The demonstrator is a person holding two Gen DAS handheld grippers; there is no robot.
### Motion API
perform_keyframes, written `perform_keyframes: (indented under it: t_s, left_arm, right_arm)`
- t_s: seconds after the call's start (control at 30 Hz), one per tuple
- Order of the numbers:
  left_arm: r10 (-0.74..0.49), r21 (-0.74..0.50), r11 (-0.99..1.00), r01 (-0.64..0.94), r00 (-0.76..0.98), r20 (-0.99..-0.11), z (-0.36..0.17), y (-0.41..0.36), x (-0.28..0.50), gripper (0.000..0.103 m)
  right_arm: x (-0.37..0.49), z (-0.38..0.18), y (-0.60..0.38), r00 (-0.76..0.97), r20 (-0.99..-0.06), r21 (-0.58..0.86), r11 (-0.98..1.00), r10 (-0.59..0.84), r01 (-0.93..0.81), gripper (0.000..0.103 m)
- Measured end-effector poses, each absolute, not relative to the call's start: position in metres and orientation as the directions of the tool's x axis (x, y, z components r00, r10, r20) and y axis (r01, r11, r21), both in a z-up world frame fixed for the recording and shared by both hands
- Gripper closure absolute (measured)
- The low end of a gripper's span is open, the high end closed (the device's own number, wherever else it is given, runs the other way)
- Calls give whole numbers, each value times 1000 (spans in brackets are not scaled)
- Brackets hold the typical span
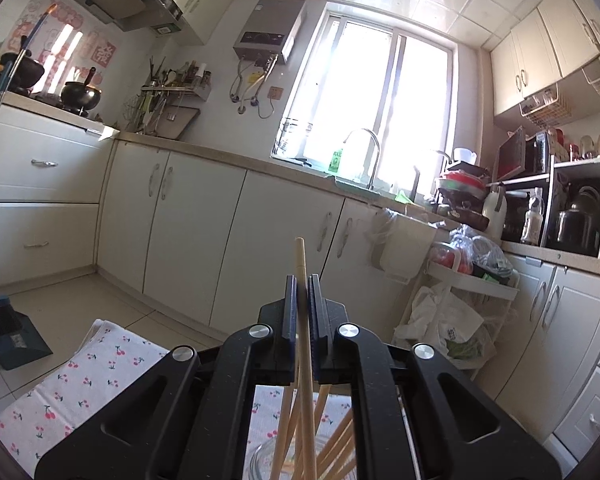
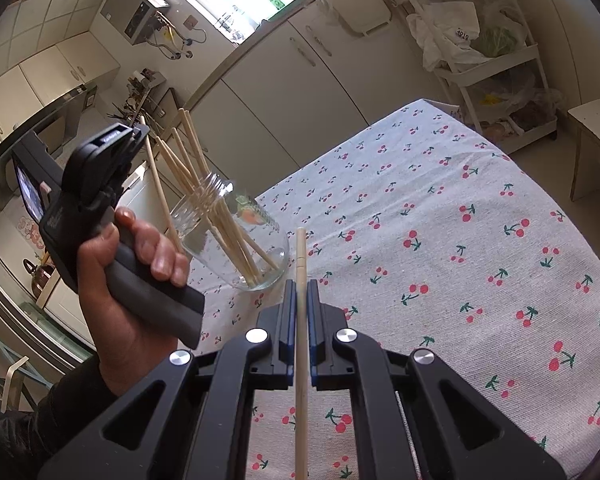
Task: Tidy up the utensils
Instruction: 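Lower the left gripper's stick into the glass jar and open it, then lower the right gripper's stick into the jar and open it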
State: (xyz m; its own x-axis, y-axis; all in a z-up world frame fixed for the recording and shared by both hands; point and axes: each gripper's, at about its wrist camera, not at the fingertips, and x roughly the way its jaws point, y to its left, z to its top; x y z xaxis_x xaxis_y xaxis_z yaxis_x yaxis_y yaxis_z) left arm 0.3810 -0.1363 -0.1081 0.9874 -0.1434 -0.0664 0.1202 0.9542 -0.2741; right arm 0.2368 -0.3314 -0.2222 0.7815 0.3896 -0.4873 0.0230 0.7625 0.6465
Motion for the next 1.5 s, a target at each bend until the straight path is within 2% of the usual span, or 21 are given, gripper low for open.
perform_keyframes:
  t_s: [0.23,0.43,0.57,0.83,1.03,1.17,1.33,1.5]
  left_arm:
    - [-176,-336,932,135,980,-94,-106,-124,381,98]
    - [-198,-424,890,169,980,-26,-71,-105,380,98]
    - [-197,-441,879,180,980,8,-57,-102,386,98]
    - [-188,-439,885,155,982,-31,-61,-95,393,98]
    - [-190,-452,886,108,972,-139,-82,-64,379,98]
    - [-168,-424,905,38,947,-275,-110,-30,366,98]
    - [-191,-381,924,-5,860,-474,-152,-2,364,92]
    - [-259,-403,915,-1,764,-591,-184,9,362,77]
  right_arm:
    - [237,-222,-333,783,-484,650,760,390,23,97]
    - [237,-222,-333,784,-482,651,759,391,22,97]
    - [236,-221,-333,786,-478,652,758,391,20,97]
    - [237,-221,-331,783,-478,652,758,399,12,97]
    - [234,-217,-331,792,-464,652,758,396,3,97]
    - [232,-203,-333,818,-402,684,729,411,-30,97]
    - [254,-156,-333,883,-234,715,687,407,-127,97]
    - [299,-109,-327,944,-29,718,664,327,-208,97]
